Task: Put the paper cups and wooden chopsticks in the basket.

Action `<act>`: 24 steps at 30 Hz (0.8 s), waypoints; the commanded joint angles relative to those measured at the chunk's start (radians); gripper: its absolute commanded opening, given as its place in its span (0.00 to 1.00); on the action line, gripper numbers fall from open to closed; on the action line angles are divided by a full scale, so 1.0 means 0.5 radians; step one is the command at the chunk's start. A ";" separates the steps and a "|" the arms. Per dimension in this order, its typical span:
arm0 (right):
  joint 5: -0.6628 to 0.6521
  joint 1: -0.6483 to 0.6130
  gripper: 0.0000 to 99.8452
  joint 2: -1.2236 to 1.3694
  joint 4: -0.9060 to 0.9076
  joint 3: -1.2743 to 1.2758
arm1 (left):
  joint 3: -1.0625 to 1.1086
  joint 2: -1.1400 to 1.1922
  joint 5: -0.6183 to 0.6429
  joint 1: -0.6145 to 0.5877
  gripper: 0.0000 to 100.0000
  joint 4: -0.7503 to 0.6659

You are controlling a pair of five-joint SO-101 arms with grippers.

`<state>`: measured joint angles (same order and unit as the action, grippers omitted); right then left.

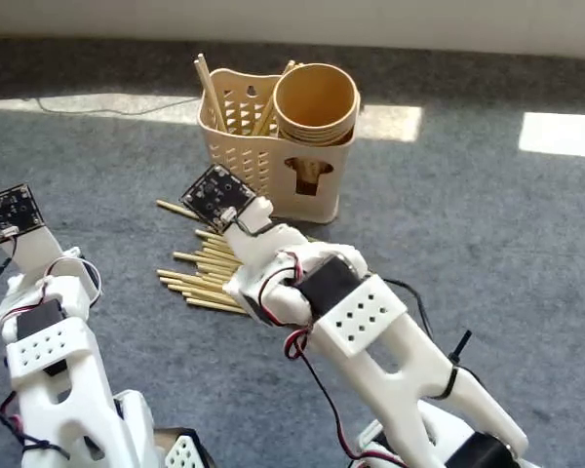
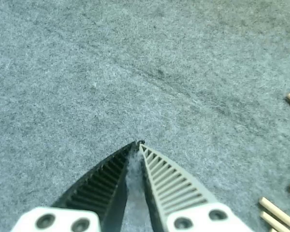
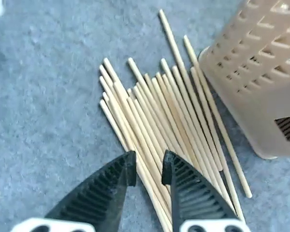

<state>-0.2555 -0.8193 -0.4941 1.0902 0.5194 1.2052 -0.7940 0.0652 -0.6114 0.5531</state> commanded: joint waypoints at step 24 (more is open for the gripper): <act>-0.316 -0.020 0.10 1.017 -0.315 0.044 | -0.005 -0.041 -0.012 0.032 0.01 -0.037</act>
<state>-0.4012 -0.8224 0.0153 0.9567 0.5455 1.2052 -0.7940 0.0652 -0.6114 0.5531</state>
